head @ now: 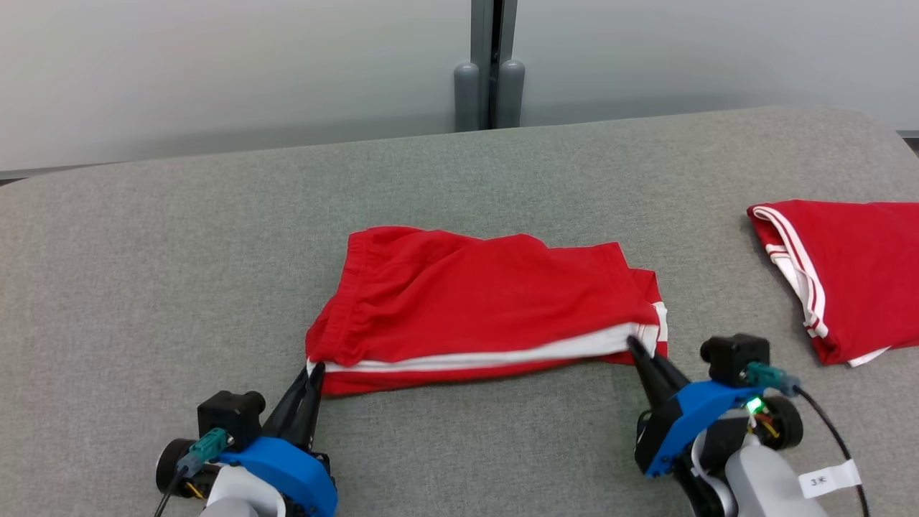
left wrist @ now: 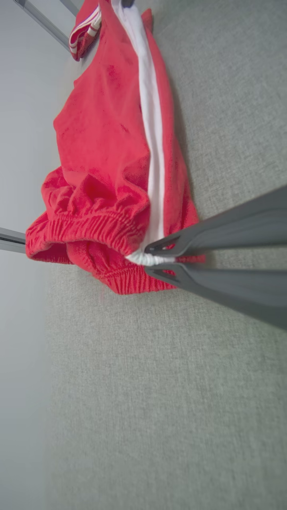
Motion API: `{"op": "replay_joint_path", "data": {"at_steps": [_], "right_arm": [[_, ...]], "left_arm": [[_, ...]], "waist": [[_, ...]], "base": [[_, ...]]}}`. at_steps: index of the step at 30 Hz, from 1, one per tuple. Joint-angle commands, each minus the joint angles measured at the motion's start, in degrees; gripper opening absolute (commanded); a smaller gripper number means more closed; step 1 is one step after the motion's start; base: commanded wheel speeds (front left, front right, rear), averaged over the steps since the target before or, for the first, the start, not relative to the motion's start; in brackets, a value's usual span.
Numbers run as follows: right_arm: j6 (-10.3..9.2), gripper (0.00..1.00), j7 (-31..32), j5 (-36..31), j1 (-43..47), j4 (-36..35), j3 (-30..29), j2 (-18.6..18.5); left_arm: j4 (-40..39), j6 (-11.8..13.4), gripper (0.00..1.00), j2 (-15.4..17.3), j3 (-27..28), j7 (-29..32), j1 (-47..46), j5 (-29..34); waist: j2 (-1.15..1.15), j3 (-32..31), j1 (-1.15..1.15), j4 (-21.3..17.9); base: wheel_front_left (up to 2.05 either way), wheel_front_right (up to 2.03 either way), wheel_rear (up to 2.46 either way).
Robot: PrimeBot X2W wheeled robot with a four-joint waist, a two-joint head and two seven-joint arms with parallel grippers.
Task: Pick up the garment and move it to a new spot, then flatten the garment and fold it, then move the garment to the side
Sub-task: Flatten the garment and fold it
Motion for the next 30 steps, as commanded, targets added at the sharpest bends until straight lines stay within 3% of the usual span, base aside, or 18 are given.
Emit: {"op": "replay_joint_path", "data": {"at_steps": [1, 6, 12, 19, 24, 30], "right_arm": [[0.01, 0.0, -0.65, -1.17, -0.16, -1.83, -0.67, -0.22], [0.01, 0.0, -0.01, -4.1, -0.18, -11.06, -2.08, -0.59], [0.01, 0.0, 4.2, -4.93, 0.97, -25.59, -3.32, -2.53], [0.01, 0.0, 11.75, -1.86, -5.34, -39.17, -4.71, -6.0], [0.01, 0.0, 12.71, 4.37, -20.66, -35.24, -3.37, -8.33], [0.01, 0.0, 4.65, 6.35, -41.99, -23.57, 0.03, -10.15]], "left_arm": [[-1.03, 0.36, 0.0, 0.44, 0.11, -0.59, -0.05, 0.32], [-7.08, 0.09, 0.0, 1.04, 0.2, -1.78, -0.92, 0.51], [-20.03, -0.45, 0.0, 1.58, 0.51, -1.18, -2.32, -1.84], [-34.53, -0.75, 0.0, 5.11, 2.04, 7.56, -8.23, -8.19], [-33.94, -0.9, 0.0, 7.21, 5.5, 13.13, -20.35, -12.47], [-25.85, 0.18, 0.0, 10.31, 8.05, 12.46, -38.32, -7.61]], "waist": [[0.0, -0.24, 0.0, -0.17], [0.0, -0.91, 0.0, -0.05], [0.0, -0.85, 0.0, 0.53], [0.0, 5.02, 0.0, 0.41], [0.0, 13.77, 0.0, -0.6], [0.0, 19.71, 0.0, -2.39]], "base": [[0.0, 0.0, 0.0], [0.0, 0.0, 0.0], [0.0, 0.0, 0.0], [0.0, 0.0, 0.0], [0.0, 0.0, 0.0], [0.0, 0.0, 0.0]]}}
